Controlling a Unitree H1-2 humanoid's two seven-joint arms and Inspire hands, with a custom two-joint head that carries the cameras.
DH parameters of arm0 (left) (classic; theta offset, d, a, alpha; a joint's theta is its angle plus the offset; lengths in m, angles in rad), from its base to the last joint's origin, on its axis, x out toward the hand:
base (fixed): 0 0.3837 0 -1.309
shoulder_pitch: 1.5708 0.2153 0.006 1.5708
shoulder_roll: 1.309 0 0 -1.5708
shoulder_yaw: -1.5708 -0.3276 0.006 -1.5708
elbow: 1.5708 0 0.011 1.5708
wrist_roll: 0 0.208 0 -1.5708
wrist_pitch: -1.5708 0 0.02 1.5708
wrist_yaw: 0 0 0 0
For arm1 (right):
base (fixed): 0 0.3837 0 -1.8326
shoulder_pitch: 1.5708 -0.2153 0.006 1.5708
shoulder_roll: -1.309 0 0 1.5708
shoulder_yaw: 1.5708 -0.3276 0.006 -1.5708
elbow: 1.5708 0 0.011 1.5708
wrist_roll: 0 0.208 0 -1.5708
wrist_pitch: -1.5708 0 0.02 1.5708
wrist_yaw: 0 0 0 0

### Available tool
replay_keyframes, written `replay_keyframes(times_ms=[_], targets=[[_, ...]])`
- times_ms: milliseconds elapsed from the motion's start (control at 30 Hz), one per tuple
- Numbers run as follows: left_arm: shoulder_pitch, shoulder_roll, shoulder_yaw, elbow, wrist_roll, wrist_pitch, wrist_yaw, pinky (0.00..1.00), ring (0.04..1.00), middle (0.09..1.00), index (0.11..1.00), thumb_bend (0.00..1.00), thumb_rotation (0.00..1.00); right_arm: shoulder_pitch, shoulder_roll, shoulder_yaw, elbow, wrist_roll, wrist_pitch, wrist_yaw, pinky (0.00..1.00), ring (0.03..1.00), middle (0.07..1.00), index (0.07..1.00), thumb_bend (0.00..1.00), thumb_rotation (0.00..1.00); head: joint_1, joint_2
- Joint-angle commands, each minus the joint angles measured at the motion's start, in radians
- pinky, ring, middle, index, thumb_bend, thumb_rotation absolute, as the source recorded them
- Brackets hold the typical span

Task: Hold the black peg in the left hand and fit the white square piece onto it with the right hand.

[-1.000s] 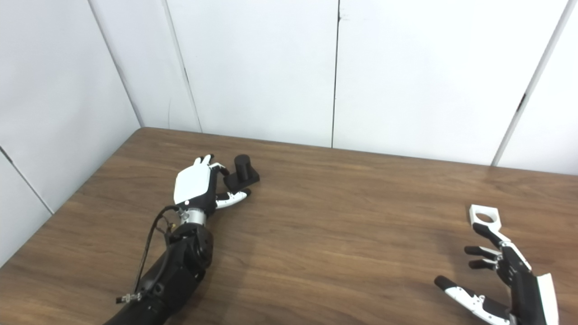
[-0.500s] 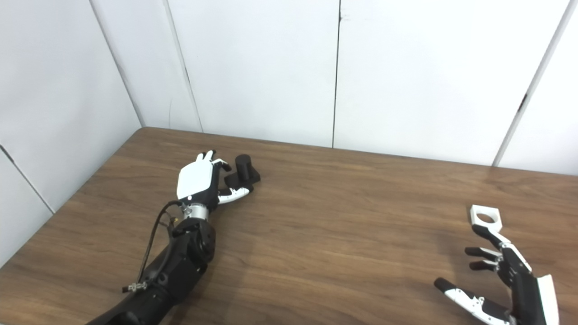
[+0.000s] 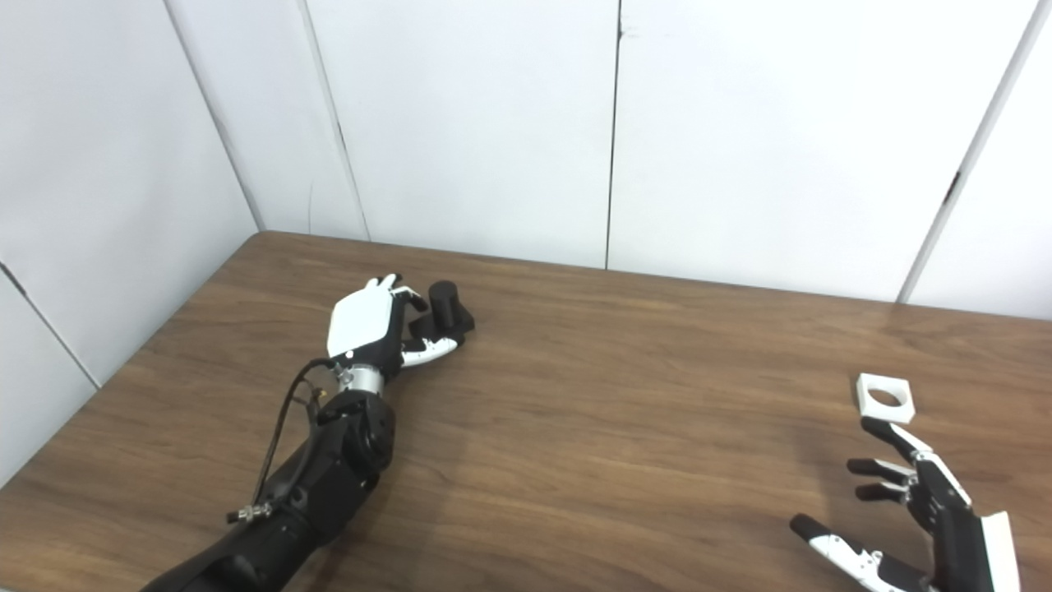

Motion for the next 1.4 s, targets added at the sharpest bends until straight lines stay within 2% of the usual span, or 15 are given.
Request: replay_keyframes(times_ms=[0, 100, 133, 167, 233, 467, 700, 833, 1000, 1100, 1367], targets=[[-0.024, 0.017, -0.004, 0.018, -0.012, -0.008, -0.034, 0.91, 0.937, 0.884, 0.562, 0.73, 0.35, 0.016, 0.010, -0.008, -0.012, -0.005, -0.025, -0.018, 0.55, 0.664, 0.821, 0.774, 0.77, 0.19, 0.000, 0.002], [-0.029, 0.025, -0.016, 0.024, -0.021, -0.020, -0.057, 0.89, 0.916, 0.860, 0.526, 0.72, 0.29, 0.017, 0.011, -0.010, -0.014, -0.005, -0.028, -0.020, 0.56, 0.662, 0.820, 0.776, 0.77, 0.20, 0.000, 0.002], [-0.030, 0.028, -0.019, 0.023, -0.023, -0.019, -0.067, 0.89, 0.912, 0.856, 0.508, 0.62, 0.19, 0.017, 0.011, -0.010, -0.013, -0.007, -0.029, -0.021, 0.56, 0.661, 0.818, 0.776, 0.77, 0.20, 0.000, 0.002], [-0.031, 0.030, -0.022, 0.021, -0.024, -0.017, -0.077, 0.89, 0.911, 0.856, 0.498, 0.57, 0.14, 0.017, 0.011, -0.011, -0.011, -0.008, -0.031, -0.023, 0.56, 0.660, 0.817, 0.777, 0.77, 0.20, 0.000, 0.002], [-0.033, 0.034, -0.028, 0.017, -0.026, -0.015, -0.091, 0.89, 0.907, 0.855, 0.490, 0.52, 0.09, 0.016, 0.011, -0.012, -0.007, -0.010, -0.039, -0.025, 0.57, 0.657, 0.816, 0.777, 0.76, 0.20, 0.001, 0.004], [-0.034, 0.047, -0.042, 0.000, -0.021, -0.002, -0.126, 0.88, 0.896, 0.848, 0.487, 0.51, 0.08, 0.015, 0.011, -0.011, -0.008, -0.010, -0.039, -0.029, 0.57, 0.654, 0.818, 0.780, 0.75, 0.22, 0.001, 0.007], [-0.020, 0.068, -0.061, -0.029, -0.035, -0.041, -0.176, 0.88, 0.885, 0.843, 0.487, 0.51, 0.08, 0.018, 0.014, -0.008, -0.013, -0.007, -0.035, -0.029, 0.56, 0.660, 0.819, 0.774, 0.75, 0.23, -0.004, 0.009], [-0.005, 0.082, -0.049, -0.061, -0.094, -0.103, -0.231, 0.89, 0.896, 0.857, 0.486, 0.52, 0.08, 0.013, 0.011, -0.007, -0.005, -0.013, -0.044, -0.031, 0.58, 0.664, 0.820, 0.775, 0.75, 0.24, -0.005, 0.011], [0.004, 0.097, -0.030, -0.089, -0.184, -0.168, -0.316, 0.95, 0.938, 0.900, 0.491, 0.52, 0.08, 0.012, 0.012, -0.006, -0.014, -0.017, -0.028, -0.027, 0.56, 0.661, 0.815, 0.777, 0.75, 0.25, -0.009, 0.012], [0.006, 0.101, -0.016, -0.092, -0.233, -0.203, -0.357, 0.95, 0.944, 0.908, 0.492, 0.52, 0.07, 0.013, 0.014, -0.006, -0.018, -0.019, -0.028, -0.028, 0.56, 0.658, 0.814, 0.774, 0.75, 0.24, -0.009, 0.014], [0.008, 0.129, -0.026, -0.086, -0.299, -0.317, -0.462, 0.93, 0.955, 0.920, 0.492, 0.52, 0.08, 0.013, 0.015, -0.005, -0.020, -0.019, -0.029, -0.027, 0.56, 0.657, 0.813, 0.772, 0.74, 0.21, -0.011, 0.019]])
